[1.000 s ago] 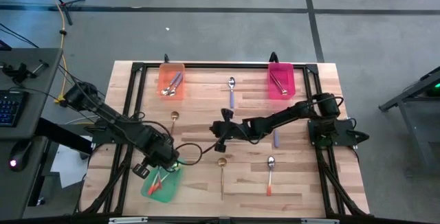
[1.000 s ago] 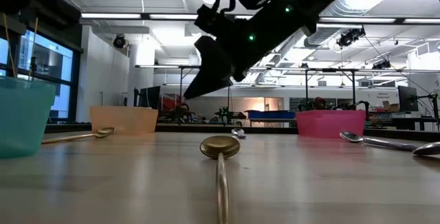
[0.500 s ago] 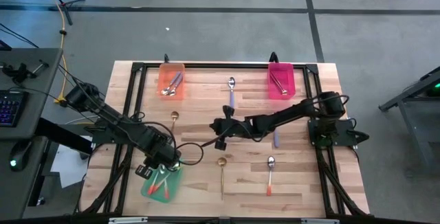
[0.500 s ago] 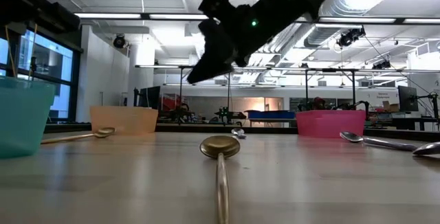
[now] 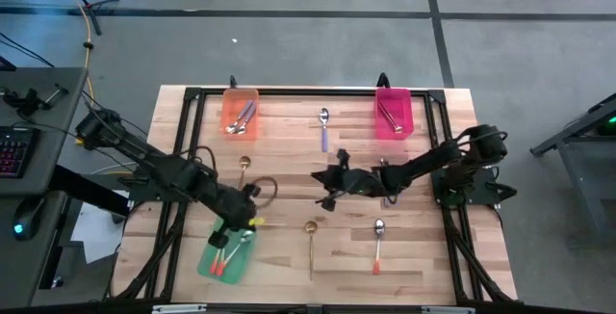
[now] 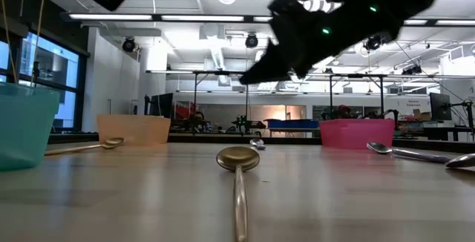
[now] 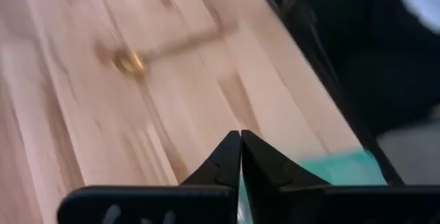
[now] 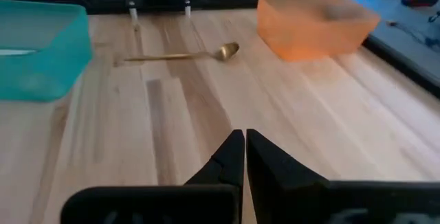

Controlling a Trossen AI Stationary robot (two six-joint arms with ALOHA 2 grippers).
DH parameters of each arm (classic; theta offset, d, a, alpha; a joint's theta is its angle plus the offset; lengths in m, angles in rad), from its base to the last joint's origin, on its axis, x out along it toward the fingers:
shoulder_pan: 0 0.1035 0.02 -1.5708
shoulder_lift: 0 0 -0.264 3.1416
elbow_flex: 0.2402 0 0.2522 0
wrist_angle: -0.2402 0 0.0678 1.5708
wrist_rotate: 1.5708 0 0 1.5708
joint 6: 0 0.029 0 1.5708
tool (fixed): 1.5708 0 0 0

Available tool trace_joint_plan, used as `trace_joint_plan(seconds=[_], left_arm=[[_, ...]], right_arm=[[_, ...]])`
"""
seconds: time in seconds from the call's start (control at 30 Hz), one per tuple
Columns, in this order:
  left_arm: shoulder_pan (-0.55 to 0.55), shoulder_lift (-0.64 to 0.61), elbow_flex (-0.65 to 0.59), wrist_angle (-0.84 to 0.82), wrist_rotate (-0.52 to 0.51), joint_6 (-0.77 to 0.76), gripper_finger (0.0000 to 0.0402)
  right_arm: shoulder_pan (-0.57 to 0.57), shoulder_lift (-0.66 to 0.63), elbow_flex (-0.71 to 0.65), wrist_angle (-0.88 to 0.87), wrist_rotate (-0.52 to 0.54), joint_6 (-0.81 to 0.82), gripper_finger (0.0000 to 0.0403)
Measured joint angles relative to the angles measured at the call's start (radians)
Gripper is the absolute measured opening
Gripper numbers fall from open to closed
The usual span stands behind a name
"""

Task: Sort silverware by color (type)
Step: Put the purple spoon into the orange bin

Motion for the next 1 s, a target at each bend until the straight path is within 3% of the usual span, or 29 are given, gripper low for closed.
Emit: trace_joint_plan(seconds=[0.23, 0.53, 0.67, 0.83, 1.0], left_arm=[[0.081, -0.054, -0.234, 0.465, 0.000, -0.016, 0.0004], [0.165, 0.001, -0.496, 1.055, -0.080, -0.105, 0.0001], [0.186, 0.027, -0.537, 1.171, -0.162, -0.104, 0.0001], [0.209, 0.063, -0.549, 1.214, -0.220, -0.104, 0.0000], [0.219, 0.093, -0.549, 1.221, -0.233, -0.105, 0.0000]], right_arm=[[0.021, -0.110, -0.119, -0.070, 0.050, 0.165, 0.0000], [0.070, -0.317, -0.118, -0.579, 0.124, 0.444, 0.0002], [0.084, -0.379, -0.118, -0.871, 0.148, 0.663, 0.0032], [0.093, -0.388, -0.118, -1.185, 0.110, 0.968, 0.0100], [0.084, -0.378, -0.128, -1.291, 0.024, 1.159, 0.0144]])
